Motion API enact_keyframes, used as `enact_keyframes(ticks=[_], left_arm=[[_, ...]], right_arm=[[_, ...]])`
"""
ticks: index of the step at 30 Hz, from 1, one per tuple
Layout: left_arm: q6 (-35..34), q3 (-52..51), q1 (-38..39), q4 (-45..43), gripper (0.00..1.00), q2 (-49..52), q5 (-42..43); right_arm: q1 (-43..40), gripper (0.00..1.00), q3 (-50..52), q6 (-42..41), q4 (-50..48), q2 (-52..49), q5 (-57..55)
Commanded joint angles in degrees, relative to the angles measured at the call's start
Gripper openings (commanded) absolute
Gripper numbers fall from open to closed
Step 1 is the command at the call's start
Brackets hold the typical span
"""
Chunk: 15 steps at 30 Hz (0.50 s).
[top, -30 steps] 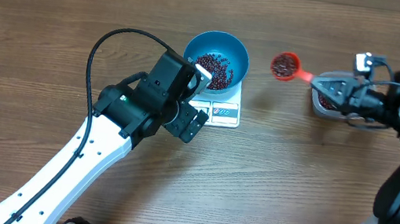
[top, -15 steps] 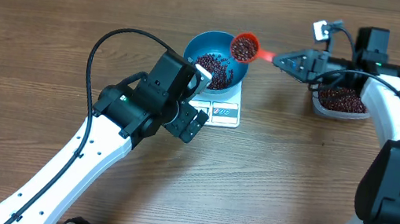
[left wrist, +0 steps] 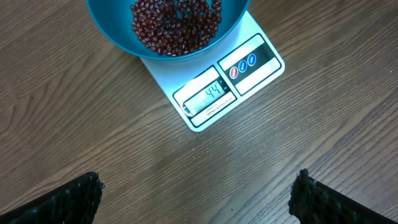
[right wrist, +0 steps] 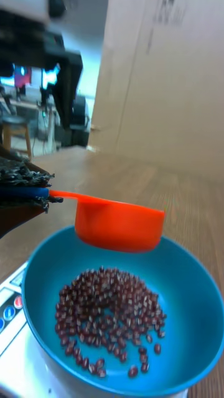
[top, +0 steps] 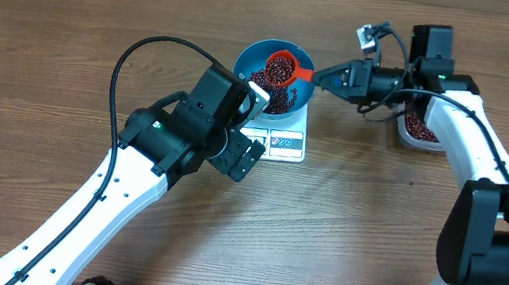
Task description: Scoop item into bowl and weigh 150g on scale
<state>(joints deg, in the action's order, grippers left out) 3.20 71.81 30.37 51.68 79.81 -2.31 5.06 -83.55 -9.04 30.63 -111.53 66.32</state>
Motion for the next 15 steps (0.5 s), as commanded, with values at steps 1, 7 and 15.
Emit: enact_keyframes(ticks=[1, 7, 15], left_arm=[[0.87, 0.35, 0.02, -0.04, 1.00, -1.18, 0.44], [0.87, 0.35, 0.02, -0.07, 1.00, -1.18, 0.44], [0.87, 0.35, 0.02, -0.07, 1.00, -1.18, 0.44]], right_arm=[[1.22, 0.04, -2.91, -0.37, -0.37, 3.13, -6.80], [2.54, 0.04, -4.85, -0.35, 0.13, 5.27, -9.88], [5.73, 0.04, -5.49, 4.74, 4.52, 8.07, -18.73]])
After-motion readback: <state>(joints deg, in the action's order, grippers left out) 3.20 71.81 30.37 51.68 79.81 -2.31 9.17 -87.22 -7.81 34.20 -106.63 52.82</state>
